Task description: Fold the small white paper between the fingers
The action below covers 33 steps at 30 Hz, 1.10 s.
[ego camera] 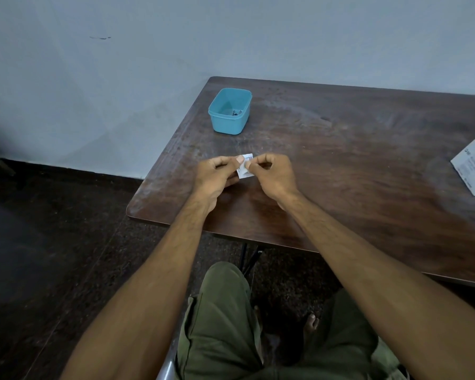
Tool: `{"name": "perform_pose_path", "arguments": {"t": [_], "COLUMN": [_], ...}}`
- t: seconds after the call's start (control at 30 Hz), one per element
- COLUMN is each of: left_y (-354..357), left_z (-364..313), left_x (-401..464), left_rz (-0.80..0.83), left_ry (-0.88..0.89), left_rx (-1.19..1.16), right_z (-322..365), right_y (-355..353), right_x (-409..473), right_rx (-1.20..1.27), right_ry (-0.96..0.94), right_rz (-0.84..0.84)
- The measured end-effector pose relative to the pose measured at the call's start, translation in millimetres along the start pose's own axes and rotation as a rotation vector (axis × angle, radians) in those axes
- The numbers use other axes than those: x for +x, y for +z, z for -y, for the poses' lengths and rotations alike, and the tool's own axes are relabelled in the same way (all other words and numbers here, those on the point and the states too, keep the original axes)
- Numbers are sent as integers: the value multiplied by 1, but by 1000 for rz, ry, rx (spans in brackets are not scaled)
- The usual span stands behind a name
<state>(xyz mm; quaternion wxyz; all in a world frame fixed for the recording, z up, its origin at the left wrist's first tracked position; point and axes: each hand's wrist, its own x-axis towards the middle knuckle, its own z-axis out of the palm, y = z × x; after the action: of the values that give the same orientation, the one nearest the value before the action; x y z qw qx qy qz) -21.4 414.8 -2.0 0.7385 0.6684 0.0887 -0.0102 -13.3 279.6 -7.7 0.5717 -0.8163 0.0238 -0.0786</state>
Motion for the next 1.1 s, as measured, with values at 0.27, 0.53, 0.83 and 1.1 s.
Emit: {"name": "perform_pose_path", "arguments": {"t": [0.27, 0.53, 0.83, 1.1], "left_y": [4, 3, 11, 15], "left_z": [2, 0, 2, 6], "left_x": [-2, 1, -3, -6], "left_rz": [43, 115, 69, 68], "left_ry": [-4, -45, -47, 24], "left_rx": [-19, 3, -12, 57], "right_z": [-7, -7, -5, -7], "right_y": [-4, -17, -28, -34], "right_x": [1, -3, -6, -8], "right_rx": [-38, 83, 205, 324], "right_ry": [-42, -23, 95, 144], "right_rz": [-1, 49, 150, 158]}}
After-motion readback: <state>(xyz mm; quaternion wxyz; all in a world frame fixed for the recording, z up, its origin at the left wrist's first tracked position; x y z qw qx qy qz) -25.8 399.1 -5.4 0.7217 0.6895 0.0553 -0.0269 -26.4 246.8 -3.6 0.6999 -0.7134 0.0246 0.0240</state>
